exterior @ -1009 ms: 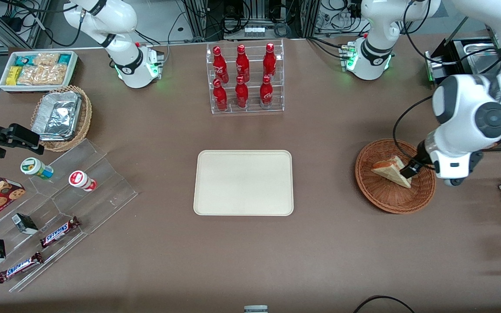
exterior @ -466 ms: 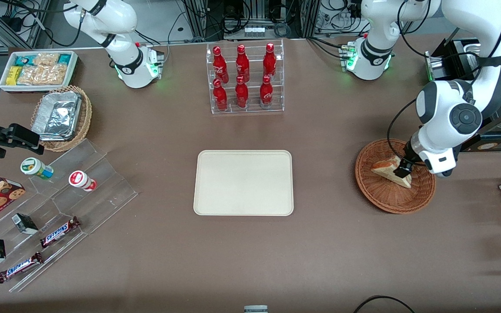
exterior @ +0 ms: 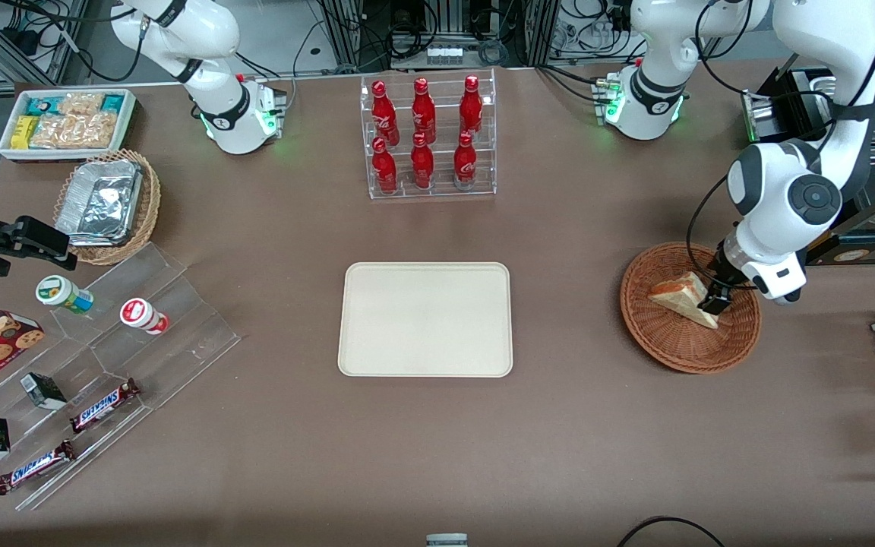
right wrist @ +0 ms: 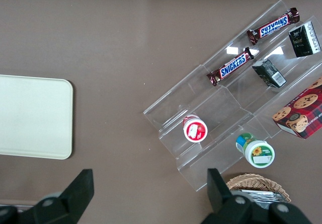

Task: Place sandwich from basket to tray
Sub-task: 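Lower the open left gripper around the wrapped sandwich and close it, then lift the sandwich out of the basket and carry it toward the white tray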

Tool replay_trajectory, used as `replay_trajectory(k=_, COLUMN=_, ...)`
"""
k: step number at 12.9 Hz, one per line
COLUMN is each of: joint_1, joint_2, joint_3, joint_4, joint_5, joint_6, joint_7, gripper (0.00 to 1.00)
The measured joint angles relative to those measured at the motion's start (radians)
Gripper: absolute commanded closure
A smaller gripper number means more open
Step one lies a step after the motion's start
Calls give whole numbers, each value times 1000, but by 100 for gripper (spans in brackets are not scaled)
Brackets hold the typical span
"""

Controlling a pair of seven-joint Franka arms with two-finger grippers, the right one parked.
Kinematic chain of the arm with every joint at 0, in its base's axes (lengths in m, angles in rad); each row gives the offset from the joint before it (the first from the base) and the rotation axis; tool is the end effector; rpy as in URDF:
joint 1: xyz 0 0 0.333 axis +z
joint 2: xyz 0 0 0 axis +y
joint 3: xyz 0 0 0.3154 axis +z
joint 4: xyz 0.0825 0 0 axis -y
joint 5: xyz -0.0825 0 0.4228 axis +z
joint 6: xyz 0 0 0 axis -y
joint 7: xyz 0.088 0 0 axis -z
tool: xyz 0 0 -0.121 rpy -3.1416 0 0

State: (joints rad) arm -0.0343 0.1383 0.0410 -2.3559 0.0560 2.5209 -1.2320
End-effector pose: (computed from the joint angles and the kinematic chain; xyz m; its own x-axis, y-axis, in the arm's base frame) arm 0.5372 0.0039 0.2280 0.3681 0.9286 0.0457 0.9294 -0.3690 0.0112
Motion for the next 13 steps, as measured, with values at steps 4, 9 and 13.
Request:
replay_trajectory(k=4, joint_1=-14, joint_2=32, joint_3=-4, joint_4=-10, joint_5=0, joint_6=51, joint_7=-52, gripper=0)
replay_trajectory(k=9, joint_1=-36, joint_2=59, joint_3=-6, joint_4=-11, joint_5=0, joint_6=80, joint_7=-83, gripper=45)
replay_trajectory(k=13, joint_1=-60, joint_2=65, joint_3=-7, joint_4=-11, joint_5=0, joint_6=84, joint_7=-120, gripper=100)
